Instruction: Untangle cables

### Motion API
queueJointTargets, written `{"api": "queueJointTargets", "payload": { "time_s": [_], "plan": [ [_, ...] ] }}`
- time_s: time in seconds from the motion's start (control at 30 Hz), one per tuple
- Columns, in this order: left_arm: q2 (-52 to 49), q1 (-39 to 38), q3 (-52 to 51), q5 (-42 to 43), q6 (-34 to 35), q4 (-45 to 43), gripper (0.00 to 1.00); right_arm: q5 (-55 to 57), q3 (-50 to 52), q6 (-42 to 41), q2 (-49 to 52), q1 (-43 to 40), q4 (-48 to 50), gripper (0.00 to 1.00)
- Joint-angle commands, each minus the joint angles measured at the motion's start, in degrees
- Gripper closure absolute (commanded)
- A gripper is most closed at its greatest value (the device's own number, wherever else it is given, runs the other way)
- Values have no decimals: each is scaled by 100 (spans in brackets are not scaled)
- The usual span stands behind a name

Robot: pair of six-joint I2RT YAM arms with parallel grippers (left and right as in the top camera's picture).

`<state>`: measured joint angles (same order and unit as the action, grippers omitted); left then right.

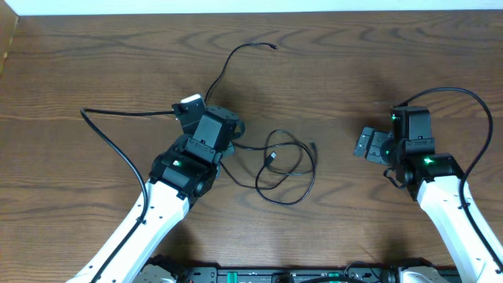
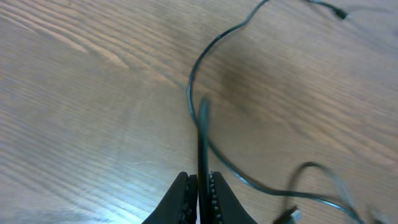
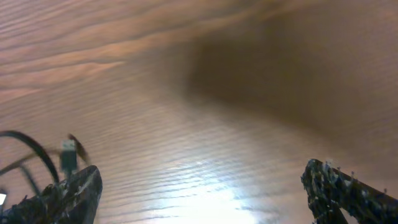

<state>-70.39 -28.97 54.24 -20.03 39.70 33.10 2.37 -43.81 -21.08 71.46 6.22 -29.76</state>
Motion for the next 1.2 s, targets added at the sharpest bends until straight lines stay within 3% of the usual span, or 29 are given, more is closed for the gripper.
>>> {"api": "queueJointTargets", "payload": {
  "time_s": [0.0, 0.07, 0.13, 0.27, 0.5, 0.83, 0.97, 1.03, 1.17],
  "plan": [
    [33, 28, 35, 144, 216, -101, 90, -1143, 0, 946, -63, -2, 190, 1],
    [79, 28, 35, 251, 216, -192, 90, -2315, 0, 1810, -63, 94, 328, 1],
    [142, 28, 35, 476, 216, -310, 90, -2872, 0, 2140, -63, 186, 339, 1],
    [299, 28, 35, 986, 186, -660, 90, -3418, 0, 2691, -24, 448, 332, 1],
    [396, 28, 35, 2406, -439, -1456, 89, -4389, 0, 3674, 216, 1093, 369, 1],
    [396, 28, 35, 3211, -452, -2216, 90, -4564, 0, 3742, 612, 1810, 918, 4],
    [396, 28, 35, 3228, -452, -2317, 89, -4564, 0, 3738, 876, 2017, 1189, 15],
    [396, 28, 35, 3228, -452, -2315, 90, -4564, 0, 3718, 1054, 2092, 1349, 26],
    [398, 28, 37, 3226, -452, -2321, 89, -4570, 0, 3591, 1408, 2223, 1716, 28]
  ]
}}
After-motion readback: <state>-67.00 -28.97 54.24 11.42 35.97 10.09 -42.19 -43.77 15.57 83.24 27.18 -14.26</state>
